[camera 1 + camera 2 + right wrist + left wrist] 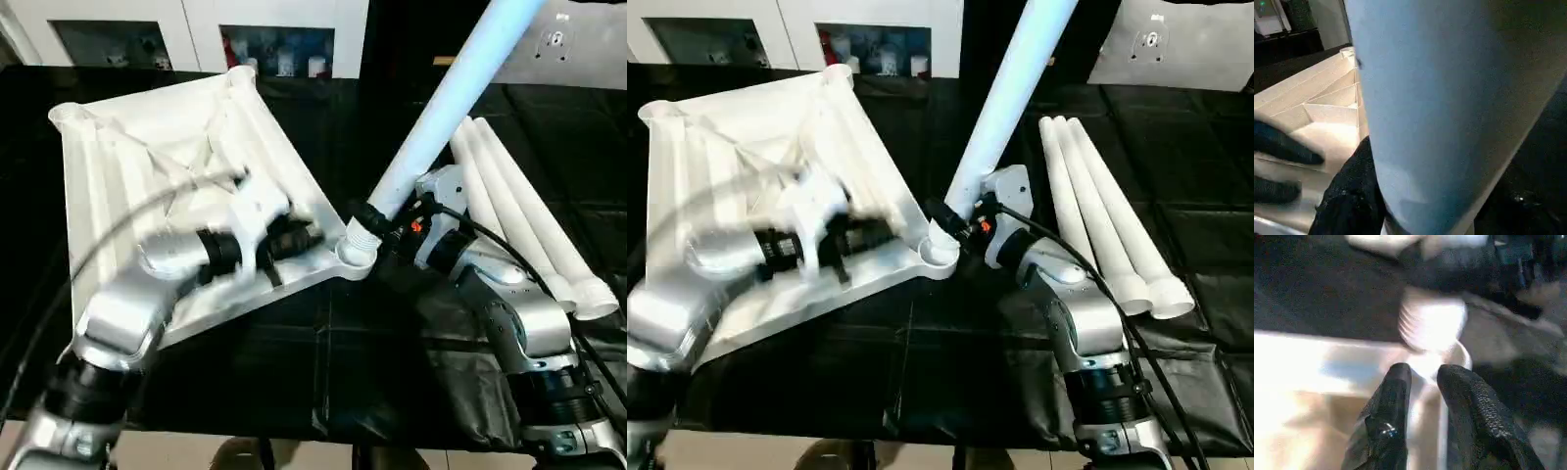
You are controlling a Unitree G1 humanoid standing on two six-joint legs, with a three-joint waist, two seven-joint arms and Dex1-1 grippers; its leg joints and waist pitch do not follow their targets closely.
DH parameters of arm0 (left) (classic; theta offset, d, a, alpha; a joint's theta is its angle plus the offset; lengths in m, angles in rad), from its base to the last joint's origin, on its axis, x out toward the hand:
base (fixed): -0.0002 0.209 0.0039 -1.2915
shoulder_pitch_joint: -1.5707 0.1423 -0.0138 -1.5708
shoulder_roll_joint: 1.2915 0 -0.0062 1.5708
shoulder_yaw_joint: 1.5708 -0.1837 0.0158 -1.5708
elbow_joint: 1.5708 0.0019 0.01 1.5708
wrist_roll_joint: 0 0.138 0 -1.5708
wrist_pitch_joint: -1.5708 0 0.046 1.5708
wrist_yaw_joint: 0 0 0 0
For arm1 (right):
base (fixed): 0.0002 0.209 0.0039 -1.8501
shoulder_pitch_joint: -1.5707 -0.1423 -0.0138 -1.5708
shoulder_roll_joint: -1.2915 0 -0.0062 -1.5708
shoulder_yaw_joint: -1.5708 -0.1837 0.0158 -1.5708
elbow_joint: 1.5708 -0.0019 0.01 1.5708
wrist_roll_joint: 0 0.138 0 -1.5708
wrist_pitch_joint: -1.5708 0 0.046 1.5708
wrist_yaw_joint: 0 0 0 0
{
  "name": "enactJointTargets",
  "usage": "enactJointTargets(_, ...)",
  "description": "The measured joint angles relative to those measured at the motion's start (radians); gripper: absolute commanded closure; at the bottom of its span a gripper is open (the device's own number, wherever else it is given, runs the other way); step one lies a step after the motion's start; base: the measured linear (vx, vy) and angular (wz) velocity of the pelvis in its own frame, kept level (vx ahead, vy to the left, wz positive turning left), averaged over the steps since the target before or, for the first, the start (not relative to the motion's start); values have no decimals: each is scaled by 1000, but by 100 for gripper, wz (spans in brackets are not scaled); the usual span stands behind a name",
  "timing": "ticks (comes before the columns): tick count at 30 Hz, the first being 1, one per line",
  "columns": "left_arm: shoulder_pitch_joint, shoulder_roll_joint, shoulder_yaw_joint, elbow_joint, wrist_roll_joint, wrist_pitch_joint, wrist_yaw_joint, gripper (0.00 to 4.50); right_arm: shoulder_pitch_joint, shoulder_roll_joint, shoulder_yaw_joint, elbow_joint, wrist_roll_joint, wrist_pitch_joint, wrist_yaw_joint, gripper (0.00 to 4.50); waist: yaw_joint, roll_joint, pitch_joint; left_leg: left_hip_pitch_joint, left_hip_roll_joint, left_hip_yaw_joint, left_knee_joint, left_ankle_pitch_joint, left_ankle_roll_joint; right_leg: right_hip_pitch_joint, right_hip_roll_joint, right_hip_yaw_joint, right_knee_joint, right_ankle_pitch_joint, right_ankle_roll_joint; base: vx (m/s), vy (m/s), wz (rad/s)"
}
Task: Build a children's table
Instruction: Insert table leg to table base
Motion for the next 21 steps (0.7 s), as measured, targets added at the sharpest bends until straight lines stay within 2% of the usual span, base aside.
enactJointTargets(4,20,-9,-28,53,31,-30,-5,275,7,2,8,-5,0,11,0,260,-1,0,0,0,0,0,0,0,-1,0,0,0,1,0,0,0,0,0)
enactJointTargets(10,17,26,-70,128,99,-108,-1,275,13,1,17,-22,-1,18,2,260,-4,0,0,1,0,0,0,0,-1,0,0,0,1,0,0,0,0,0)
enactJointTargets(19,16,38,-77,158,136,-174,-4,275,15,0,20,-27,-1,26,3,260,-5,0,0,2,0,0,0,1,-1,1,0,0,1,1,0,0,0,0)
enactJointTargets(21,16,45,-81,159,138,-180,-15,303,15,0,20,-28,-2,31,3,260,-6,0,0,2,0,0,0,1,-2,1,0,0,1,1,0,0,0,0)
